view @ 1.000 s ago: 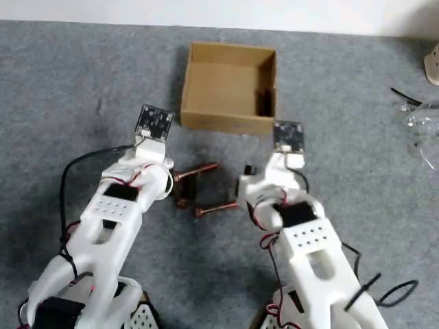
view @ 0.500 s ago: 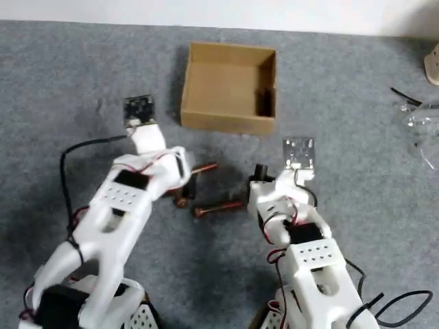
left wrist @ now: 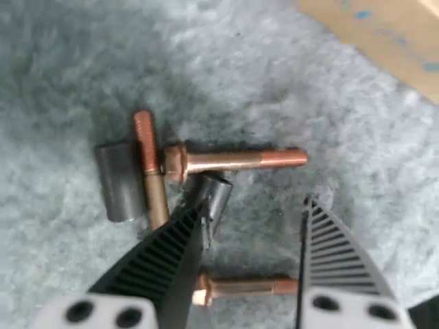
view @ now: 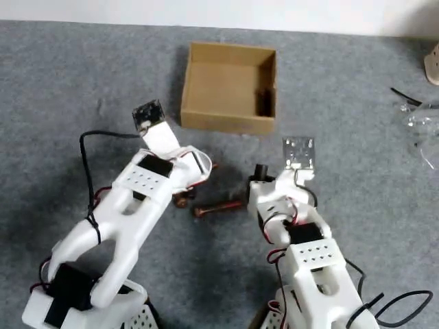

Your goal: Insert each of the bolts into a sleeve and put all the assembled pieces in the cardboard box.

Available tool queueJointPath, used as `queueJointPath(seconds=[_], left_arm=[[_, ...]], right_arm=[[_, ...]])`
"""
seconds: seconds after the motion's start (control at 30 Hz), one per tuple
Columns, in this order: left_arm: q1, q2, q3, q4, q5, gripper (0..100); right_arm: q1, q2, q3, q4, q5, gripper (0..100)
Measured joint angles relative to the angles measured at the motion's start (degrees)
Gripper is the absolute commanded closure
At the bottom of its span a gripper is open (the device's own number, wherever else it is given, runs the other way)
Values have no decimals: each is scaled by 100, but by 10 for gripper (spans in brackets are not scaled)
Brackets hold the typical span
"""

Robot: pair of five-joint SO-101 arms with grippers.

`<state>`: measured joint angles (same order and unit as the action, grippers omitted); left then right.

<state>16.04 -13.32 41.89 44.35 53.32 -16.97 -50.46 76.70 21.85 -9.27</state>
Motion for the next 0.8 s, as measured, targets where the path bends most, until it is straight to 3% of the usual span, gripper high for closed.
queueJointPath(seconds=[0.8], left_arm=[[-114,44,0,9,387,796]], right_arm=[[141,-35,53,-484,0,995]])
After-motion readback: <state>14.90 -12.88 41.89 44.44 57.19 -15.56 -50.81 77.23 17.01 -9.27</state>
